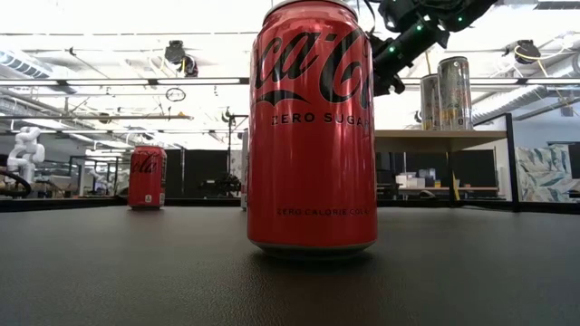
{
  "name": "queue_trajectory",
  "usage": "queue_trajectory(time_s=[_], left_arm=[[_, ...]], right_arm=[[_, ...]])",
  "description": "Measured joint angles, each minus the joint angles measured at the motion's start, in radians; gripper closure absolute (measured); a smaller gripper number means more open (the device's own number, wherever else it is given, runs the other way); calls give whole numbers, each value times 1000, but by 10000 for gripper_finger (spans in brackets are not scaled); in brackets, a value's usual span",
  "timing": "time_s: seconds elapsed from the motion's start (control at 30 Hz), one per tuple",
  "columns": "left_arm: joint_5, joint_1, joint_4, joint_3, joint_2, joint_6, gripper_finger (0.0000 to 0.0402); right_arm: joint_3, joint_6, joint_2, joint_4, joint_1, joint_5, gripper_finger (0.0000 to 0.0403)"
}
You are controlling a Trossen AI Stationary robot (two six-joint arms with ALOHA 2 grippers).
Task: Place canned beverage on shelf
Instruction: Put the left blue soda can on the shelf
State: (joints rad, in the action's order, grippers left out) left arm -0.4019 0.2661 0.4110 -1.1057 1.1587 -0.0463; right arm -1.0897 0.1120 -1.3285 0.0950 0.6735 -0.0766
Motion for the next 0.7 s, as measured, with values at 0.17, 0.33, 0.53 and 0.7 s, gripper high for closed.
queue_trajectory(time_s=[0.17,0.33,0.53,0.7], left_arm=[[0,0,0,0,0,0,30],[0,0,0,0,0,0,30],[0,-1,-1,0,0,1,30],[-11,-22,-14,0,0,1,30]], right_arm=[[0,0,0,2,0,-1,143],[-1,0,1,15,0,-1,133],[-1,-23,9,-23,1,-5,131],[-1,-45,67,-62,2,-5,131]])
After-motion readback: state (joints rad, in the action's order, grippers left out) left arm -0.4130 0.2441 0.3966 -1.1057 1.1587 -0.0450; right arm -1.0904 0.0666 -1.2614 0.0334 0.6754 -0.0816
